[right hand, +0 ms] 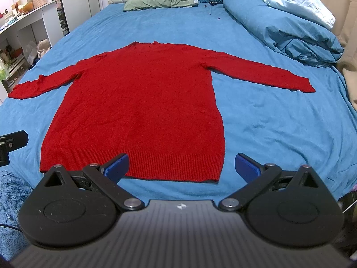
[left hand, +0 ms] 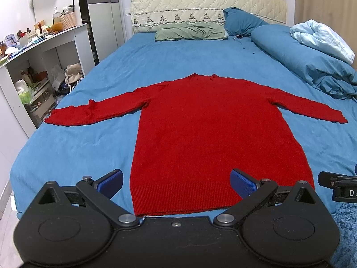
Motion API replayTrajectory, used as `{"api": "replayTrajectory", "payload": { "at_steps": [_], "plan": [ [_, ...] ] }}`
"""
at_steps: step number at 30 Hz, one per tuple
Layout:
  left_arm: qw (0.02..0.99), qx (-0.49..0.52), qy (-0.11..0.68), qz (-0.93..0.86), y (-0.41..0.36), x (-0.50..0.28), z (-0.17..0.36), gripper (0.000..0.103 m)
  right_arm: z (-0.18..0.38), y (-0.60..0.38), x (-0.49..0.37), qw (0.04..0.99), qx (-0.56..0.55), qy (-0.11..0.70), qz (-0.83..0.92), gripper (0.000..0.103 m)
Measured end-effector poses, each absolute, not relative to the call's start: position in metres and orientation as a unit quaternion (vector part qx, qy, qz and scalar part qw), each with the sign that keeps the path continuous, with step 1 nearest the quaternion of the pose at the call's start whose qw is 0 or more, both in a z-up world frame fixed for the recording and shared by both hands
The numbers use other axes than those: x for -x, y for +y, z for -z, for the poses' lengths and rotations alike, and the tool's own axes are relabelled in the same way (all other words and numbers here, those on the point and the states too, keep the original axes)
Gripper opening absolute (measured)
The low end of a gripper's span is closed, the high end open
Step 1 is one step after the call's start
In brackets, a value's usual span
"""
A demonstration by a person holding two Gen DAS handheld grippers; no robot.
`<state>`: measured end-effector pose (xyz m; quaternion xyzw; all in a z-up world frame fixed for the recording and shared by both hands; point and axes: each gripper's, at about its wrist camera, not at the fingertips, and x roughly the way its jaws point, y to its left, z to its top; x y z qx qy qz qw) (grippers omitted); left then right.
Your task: Fold small clothes
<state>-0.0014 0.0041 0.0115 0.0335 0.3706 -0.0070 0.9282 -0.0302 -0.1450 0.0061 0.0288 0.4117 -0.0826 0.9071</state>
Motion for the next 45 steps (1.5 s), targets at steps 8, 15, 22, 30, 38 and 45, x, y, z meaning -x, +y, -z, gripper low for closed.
{"api": "replayTrajectory", "payload": {
  "at_steps": [8, 15, 22, 30, 38, 45],
  "plan": [
    [0.928, -0.034, 0.371, 0.009, 0.004, 0.001, -0.012, 0.103, -0.006, -0.145, 0.03, 0.907, -0.028, 0.412, 0.082, 0.103],
    [0.927, -0.031, 0.372, 0.012, 0.004, 0.0, -0.011, 0.103, -0.006, -0.146, 0.029, 0.906, -0.03, 0.415, 0.081, 0.103],
    [0.927, -0.03, 0.374, 0.01, 0.004, 0.0, -0.01, 0.103, -0.006, -0.147, 0.029, 0.906, -0.03, 0.415, 0.081, 0.103],
    [0.926, -0.027, 0.376, 0.008, 0.007, 0.0, -0.009, 0.103, -0.006, -0.149, 0.028, 0.906, -0.029, 0.415, 0.079, 0.103],
    [0.925, -0.039, 0.377, 0.032, -0.002, -0.009, -0.016, 0.103, -0.014, -0.162, 0.017, 0.904, -0.037, 0.419, 0.079, 0.103],
    [0.947, -0.057, 0.295, 0.11, -0.039, -0.061, -0.08, 0.103, -0.071, -0.225, -0.013, 0.923, -0.063, 0.362, 0.114, 0.103]
  ]
}}
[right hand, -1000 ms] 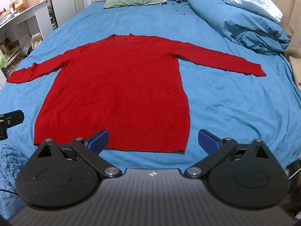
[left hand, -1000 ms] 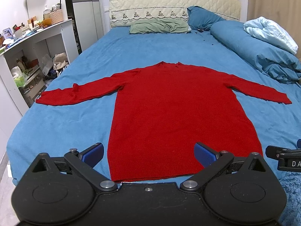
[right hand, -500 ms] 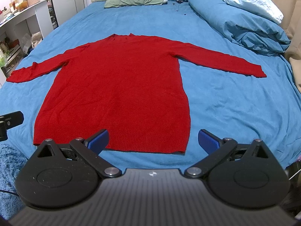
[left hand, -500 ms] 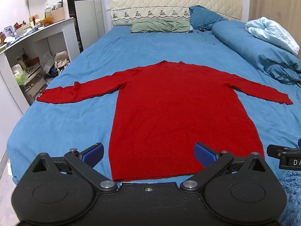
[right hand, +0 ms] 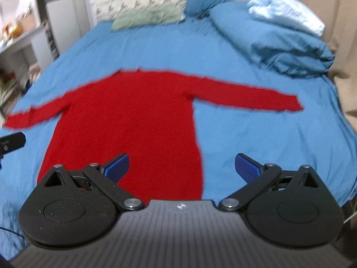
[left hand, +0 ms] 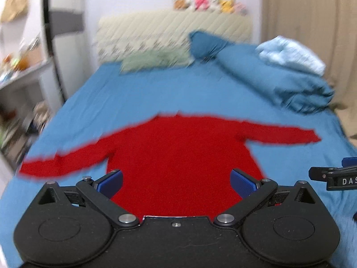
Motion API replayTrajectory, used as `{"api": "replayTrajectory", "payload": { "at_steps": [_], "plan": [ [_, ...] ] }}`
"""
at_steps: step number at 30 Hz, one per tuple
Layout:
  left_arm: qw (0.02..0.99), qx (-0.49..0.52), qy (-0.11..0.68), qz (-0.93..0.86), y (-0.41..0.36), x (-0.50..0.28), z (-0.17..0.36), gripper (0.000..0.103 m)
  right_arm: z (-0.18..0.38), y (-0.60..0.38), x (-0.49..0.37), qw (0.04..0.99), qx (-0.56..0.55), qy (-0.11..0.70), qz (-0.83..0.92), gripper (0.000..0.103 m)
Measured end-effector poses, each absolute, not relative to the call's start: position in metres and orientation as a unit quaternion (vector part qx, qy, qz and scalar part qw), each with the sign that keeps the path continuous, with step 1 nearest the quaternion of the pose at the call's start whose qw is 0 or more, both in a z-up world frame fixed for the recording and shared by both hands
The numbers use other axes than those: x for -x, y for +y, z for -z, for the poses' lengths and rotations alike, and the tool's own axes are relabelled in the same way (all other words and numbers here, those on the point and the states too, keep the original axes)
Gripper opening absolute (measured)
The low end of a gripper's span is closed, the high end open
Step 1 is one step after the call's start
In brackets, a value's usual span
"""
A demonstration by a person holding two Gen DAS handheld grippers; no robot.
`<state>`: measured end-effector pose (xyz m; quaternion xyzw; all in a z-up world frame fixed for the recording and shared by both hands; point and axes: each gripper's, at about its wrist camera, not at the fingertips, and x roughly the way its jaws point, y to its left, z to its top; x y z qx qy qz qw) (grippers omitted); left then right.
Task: Fold small clothes
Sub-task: 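Grasp the red sweater's sleeve cuff with the right gripper and lift it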
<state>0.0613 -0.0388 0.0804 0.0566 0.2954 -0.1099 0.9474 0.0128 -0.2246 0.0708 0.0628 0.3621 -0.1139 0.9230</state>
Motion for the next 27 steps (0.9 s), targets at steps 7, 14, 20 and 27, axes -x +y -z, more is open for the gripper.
{"api": "replayTrajectory", "payload": {
  "at_steps": [7, 14, 20, 27],
  "plan": [
    [0.946, -0.047, 0.284, 0.147, -0.087, -0.169, -0.099, 0.103, -0.085, -0.313, -0.078, 0.925, -0.083, 0.319, 0.186, 0.103],
    [0.941, -0.043, 0.301, 0.151, -0.135, -0.263, -0.048, 0.103, -0.021, -0.393, -0.148, 0.915, -0.094, 0.317, 0.23, 0.103],
    [0.927, -0.041, 0.347, 0.138, -0.162, -0.321, 0.012, 0.103, 0.061, -0.449, -0.18, 0.897, -0.169, 0.326, 0.247, 0.103],
    [0.916, -0.058, 0.375, 0.127, -0.189, -0.372, 0.062, 0.103, 0.124, -0.488, -0.195, 0.886, -0.226, 0.304, 0.268, 0.103]
  ]
}}
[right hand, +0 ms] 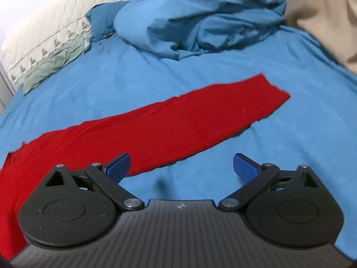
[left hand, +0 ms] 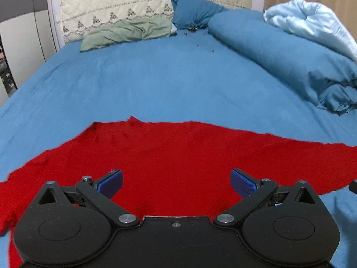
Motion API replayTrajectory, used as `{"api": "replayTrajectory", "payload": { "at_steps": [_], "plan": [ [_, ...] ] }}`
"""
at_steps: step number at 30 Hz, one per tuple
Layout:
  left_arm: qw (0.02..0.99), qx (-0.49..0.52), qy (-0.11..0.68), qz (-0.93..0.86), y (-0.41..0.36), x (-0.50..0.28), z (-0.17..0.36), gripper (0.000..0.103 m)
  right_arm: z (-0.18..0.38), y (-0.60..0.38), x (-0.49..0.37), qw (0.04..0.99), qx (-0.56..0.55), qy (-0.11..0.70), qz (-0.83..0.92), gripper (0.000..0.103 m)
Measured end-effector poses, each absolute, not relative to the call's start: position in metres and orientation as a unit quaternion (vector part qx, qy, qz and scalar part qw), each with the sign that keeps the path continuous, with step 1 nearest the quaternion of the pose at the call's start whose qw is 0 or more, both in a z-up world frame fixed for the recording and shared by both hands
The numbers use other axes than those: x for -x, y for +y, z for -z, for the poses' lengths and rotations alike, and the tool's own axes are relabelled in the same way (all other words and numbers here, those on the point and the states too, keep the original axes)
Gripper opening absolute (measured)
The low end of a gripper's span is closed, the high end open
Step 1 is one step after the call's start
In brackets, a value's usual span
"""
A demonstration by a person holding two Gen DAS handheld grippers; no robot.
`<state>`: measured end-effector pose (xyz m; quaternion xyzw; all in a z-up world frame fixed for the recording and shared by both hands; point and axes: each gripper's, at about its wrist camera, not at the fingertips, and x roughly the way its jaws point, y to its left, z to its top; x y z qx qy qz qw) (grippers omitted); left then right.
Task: Fold small clothes
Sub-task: 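Grasp the red sweater's sleeve cuff with the right gripper and lift it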
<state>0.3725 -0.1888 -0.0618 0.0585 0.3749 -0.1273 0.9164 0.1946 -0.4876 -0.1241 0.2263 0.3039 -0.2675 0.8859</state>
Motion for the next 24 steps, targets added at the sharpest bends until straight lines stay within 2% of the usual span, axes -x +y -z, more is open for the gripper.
{"api": "replayTrajectory", "payload": {
  "at_steps": [6, 8, 15, 17, 19, 21, 24],
  "plan": [
    [0.898, -0.048, 0.415, 0.134, -0.204, -0.403, 0.108, 0.103, 0.154, -0.518, -0.198, 0.873, -0.278, 0.267, 0.298, 0.103],
    [0.894, -0.047, 0.424, 0.136, -0.208, -0.408, 0.118, 0.103, 0.162, -0.53, -0.199, 0.872, -0.282, 0.257, 0.307, 0.097],
    [0.881, -0.037, 0.452, 0.133, -0.209, -0.422, 0.146, 0.103, 0.168, -0.555, -0.206, 0.876, -0.269, 0.237, 0.324, 0.069],
    [0.879, -0.058, 0.453, 0.136, -0.212, -0.424, 0.148, 0.103, 0.167, -0.559, -0.21, 0.875, -0.257, 0.243, 0.331, 0.056],
    [0.876, -0.057, 0.46, 0.136, -0.211, -0.426, 0.148, 0.103, 0.164, -0.562, -0.213, 0.874, -0.254, 0.246, 0.332, 0.034],
    [0.871, -0.054, 0.467, 0.139, -0.213, -0.428, 0.149, 0.103, 0.158, -0.564, -0.214, 0.875, -0.258, 0.24, 0.332, 0.023],
    [0.864, -0.06, 0.475, 0.154, -0.21, -0.432, 0.143, 0.103, 0.137, -0.556, -0.218, 0.887, -0.251, 0.222, 0.316, 0.02]
  ]
}}
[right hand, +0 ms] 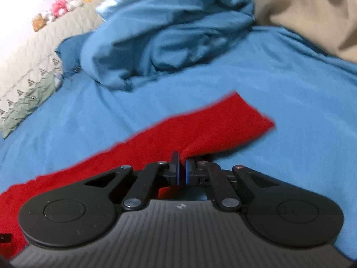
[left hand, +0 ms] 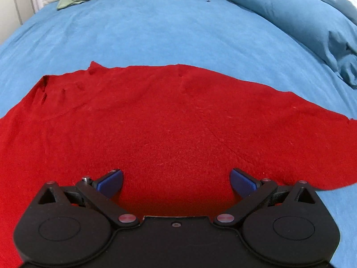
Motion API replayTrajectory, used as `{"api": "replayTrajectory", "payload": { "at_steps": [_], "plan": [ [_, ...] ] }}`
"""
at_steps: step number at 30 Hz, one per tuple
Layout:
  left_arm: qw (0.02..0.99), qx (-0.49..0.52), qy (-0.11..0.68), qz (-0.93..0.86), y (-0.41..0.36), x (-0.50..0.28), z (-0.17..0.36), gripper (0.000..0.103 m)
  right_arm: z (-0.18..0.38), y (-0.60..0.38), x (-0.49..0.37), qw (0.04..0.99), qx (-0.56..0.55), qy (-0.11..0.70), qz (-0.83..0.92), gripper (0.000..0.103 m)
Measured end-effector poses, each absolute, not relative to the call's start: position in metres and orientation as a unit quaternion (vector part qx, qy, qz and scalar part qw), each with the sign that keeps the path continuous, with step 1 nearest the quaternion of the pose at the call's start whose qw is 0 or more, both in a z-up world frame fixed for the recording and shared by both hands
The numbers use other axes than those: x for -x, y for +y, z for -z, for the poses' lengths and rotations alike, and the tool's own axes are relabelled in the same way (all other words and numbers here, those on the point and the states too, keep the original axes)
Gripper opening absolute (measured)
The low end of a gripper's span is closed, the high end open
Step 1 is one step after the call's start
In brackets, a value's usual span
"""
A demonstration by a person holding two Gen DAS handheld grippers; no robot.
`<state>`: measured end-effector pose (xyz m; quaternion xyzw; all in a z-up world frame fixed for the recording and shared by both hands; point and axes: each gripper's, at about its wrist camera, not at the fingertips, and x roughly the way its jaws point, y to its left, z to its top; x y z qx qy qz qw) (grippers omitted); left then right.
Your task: Fold small clothes
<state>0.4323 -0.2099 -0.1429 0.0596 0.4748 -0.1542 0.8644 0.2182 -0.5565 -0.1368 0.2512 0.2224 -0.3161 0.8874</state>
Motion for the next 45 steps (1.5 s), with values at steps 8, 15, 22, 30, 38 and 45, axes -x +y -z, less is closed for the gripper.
{"api": "replayTrajectory", "payload": {
  "at_steps": [8, 15, 22, 30, 38, 45],
  "plan": [
    [0.898, -0.014, 0.414, 0.149, -0.14, -0.414, 0.092, 0.103, 0.029, -0.458, -0.28, 0.959, -0.202, 0.157, 0.119, 0.02],
    [0.918, 0.012, 0.383, 0.107, -0.044, -0.393, 0.065, 0.103, 0.02, -0.289, -0.368, 0.968, -0.157, 0.187, -0.066, 0.02],
    [0.913, -0.007, 0.402, 0.061, 0.018, -0.382, 0.091, 0.103, 0.144, -0.162, -0.397, 0.941, -0.073, 0.314, -0.099, 0.02],
    [0.914, -0.031, 0.398, 0.068, 0.032, -0.368, 0.099, 0.103, 0.155, -0.147, -0.368, 0.952, -0.007, 0.296, -0.083, 0.084],
    [0.907, -0.073, 0.387, 0.148, -0.035, -0.377, 0.097, 0.103, 0.139, -0.209, -0.315, 0.952, 0.01, 0.305, -0.036, 0.091],
    [0.89, -0.097, 0.413, 0.168, -0.092, -0.414, 0.13, 0.07, 0.138, -0.263, -0.28, 0.95, -0.023, 0.313, 0.008, 0.091]
  ]
}}
